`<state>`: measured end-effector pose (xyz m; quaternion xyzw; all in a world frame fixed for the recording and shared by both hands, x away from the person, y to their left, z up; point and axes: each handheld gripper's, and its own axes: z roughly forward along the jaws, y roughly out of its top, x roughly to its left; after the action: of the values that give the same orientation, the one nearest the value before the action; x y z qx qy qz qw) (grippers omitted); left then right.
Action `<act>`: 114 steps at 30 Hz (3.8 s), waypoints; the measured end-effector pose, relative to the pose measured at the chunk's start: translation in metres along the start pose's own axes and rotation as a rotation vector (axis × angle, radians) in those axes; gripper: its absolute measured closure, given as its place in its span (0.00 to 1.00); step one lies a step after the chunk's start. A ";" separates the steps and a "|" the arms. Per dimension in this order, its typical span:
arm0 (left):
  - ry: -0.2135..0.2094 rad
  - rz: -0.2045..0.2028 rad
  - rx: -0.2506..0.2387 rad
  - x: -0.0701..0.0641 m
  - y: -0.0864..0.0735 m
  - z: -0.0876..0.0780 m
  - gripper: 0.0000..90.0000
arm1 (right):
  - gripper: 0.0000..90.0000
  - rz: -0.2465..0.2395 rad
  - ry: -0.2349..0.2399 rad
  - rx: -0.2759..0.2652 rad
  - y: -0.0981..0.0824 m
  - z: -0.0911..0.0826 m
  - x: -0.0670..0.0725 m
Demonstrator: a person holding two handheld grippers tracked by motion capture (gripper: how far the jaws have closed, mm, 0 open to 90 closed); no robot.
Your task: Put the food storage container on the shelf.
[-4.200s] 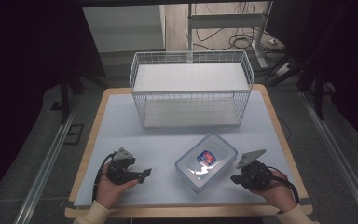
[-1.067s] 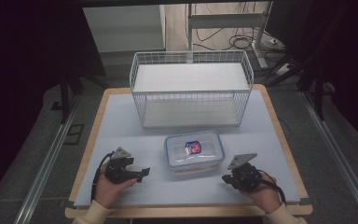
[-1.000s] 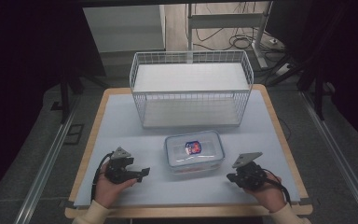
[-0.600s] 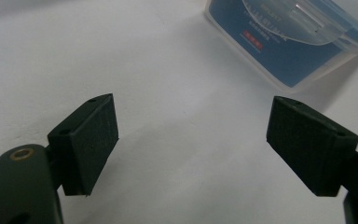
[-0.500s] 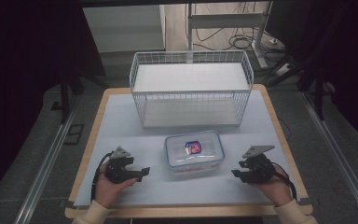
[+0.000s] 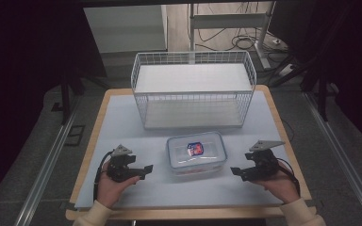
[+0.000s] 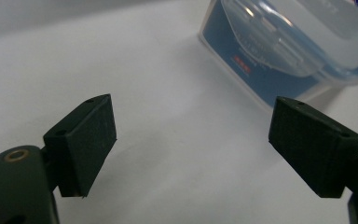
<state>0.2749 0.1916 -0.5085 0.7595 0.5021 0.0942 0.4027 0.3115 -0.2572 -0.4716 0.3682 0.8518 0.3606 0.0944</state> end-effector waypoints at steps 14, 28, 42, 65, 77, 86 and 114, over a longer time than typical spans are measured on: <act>-0.032 -0.066 -0.014 -0.010 0.025 0.007 0.17 | 0.19 0.017 0.025 -0.024 0.017 -0.003 -0.006; -0.194 -0.177 0.034 -0.023 0.043 0.051 0.17 | 0.20 0.015 0.007 -0.034 0.020 -0.001 -0.005; -0.330 -0.276 0.063 -0.025 0.041 0.070 0.17 | 0.21 0.024 -0.002 -0.037 0.018 -0.001 -0.007; -0.341 -0.274 0.044 -0.026 0.040 0.069 0.24 | 0.24 0.189 0.124 -0.011 0.047 0.042 -0.022; -0.339 -0.269 0.041 -0.027 0.040 0.069 0.24 | 0.25 0.300 0.256 0.062 0.056 0.066 -0.033; -0.336 -0.263 0.043 -0.027 0.040 0.068 0.24 | 0.29 0.381 0.331 0.087 0.054 0.073 -0.036; -0.303 -0.232 -0.067 -0.042 0.027 0.044 0.45 | 0.49 0.359 0.346 0.009 0.041 0.045 -0.031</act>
<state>0.2974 0.1290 -0.5079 0.6881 0.5167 -0.0514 0.5069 0.3753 -0.2351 -0.4795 0.4469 0.7776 0.4256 -0.1200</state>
